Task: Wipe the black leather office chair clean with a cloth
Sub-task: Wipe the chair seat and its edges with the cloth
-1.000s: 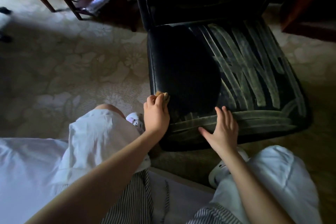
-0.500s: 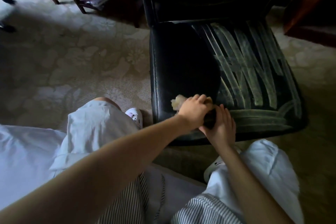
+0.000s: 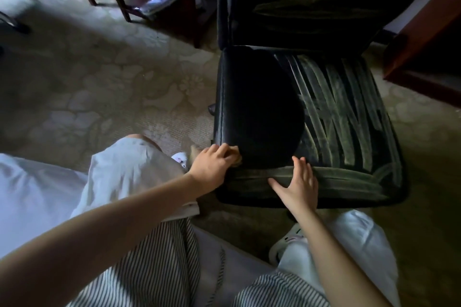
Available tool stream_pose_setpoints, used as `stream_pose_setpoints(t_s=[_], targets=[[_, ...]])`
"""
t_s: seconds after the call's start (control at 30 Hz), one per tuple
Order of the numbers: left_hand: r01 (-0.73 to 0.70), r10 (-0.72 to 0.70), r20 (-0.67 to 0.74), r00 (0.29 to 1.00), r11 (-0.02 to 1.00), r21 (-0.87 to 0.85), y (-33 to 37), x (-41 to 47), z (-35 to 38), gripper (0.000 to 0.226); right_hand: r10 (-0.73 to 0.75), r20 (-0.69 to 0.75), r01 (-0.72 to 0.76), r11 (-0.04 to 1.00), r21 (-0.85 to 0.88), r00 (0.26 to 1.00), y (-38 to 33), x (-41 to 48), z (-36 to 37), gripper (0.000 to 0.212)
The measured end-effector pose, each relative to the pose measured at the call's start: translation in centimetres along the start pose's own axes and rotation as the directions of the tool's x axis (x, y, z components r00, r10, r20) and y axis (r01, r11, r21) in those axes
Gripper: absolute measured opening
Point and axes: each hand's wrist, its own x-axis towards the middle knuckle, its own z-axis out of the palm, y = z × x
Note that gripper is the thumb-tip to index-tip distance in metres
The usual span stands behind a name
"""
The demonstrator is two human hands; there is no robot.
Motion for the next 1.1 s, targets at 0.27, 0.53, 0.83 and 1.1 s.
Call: stream_pose_setpoints(t_s=[0.27,0.53,0.83,1.1], targets=[[0.102,-0.208,-0.170,0.963,0.868,-0.486,-5.2,-1.8,0.3,0.030,-0.034,0.056,0.040,0.992,-0.116,0.998,-2.8,-0.5,-0.5,0.079],[0.321,-0.597,-0.011,0.802,0.448,-0.834,-7.2,4.2,2.6,0.035,-0.249,0.195,0.290,0.931,-0.221,0.949,-6.8,0.7,-0.1,0.092],[0.201,-0.519,-0.133,0.844,0.537,-0.819,-5.0,5.2,3.5,0.030,-0.258,0.203,0.310,0.904,-0.294,0.945,-7.4,0.2,1.5,0.104],[0.216,-0.550,-0.181,0.816,0.579,-0.786,-2.4,1.0,3.3,0.027,-0.237,0.134,0.268,0.912,-0.310,0.962,-8.4,0.2,1.9,0.101]])
